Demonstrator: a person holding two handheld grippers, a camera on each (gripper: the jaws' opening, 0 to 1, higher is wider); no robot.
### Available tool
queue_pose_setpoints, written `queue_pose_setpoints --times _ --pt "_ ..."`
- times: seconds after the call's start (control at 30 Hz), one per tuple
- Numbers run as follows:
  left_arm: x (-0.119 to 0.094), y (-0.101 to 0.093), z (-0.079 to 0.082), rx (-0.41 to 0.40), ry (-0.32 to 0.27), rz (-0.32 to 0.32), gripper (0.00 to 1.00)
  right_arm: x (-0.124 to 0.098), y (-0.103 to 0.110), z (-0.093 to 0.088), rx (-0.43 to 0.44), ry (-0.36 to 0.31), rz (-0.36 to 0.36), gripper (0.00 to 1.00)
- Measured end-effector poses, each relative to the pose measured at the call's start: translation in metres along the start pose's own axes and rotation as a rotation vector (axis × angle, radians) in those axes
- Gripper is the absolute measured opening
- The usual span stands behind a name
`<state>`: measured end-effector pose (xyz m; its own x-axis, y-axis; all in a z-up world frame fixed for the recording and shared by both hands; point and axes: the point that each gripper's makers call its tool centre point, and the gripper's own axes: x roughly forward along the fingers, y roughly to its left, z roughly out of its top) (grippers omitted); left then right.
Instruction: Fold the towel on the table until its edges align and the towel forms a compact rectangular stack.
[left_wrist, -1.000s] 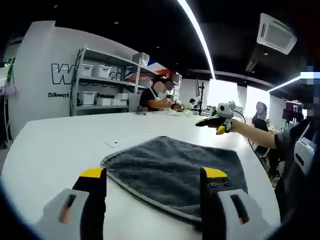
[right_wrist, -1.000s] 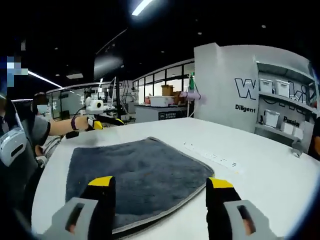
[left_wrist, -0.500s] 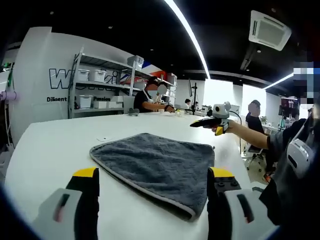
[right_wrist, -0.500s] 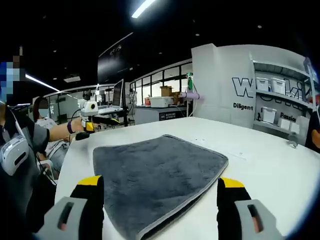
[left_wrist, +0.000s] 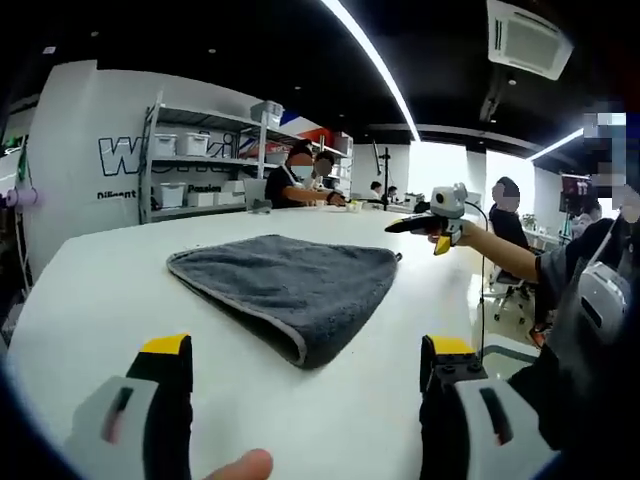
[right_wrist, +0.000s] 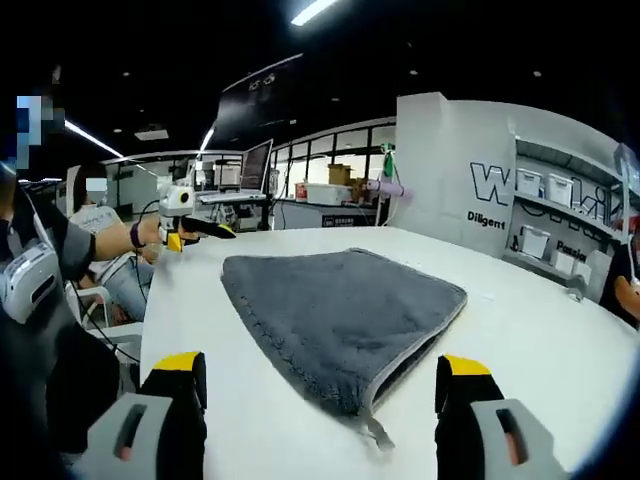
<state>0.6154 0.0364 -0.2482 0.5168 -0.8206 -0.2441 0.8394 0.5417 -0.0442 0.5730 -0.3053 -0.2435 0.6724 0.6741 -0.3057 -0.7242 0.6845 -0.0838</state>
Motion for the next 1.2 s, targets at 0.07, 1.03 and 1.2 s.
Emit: queue_pose_setpoints --times 0.07,1.03,1.2 --pt "-0.004 -0.004 -0.010 0.000 0.007 0.008 0.99 -0.002 0.002 -0.007 0.011 -0.011 -0.019 0.99" --pt "-0.001 0.005 -0.006 0.083 -0.156 0.137 0.99 -0.005 -0.012 -0.018 -0.059 -0.190 -0.097 0.99" --pt "0.002 0.000 -0.009 0.134 -0.133 0.148 0.99 -0.013 -0.013 -0.015 -0.057 -0.223 -0.105 0.99"
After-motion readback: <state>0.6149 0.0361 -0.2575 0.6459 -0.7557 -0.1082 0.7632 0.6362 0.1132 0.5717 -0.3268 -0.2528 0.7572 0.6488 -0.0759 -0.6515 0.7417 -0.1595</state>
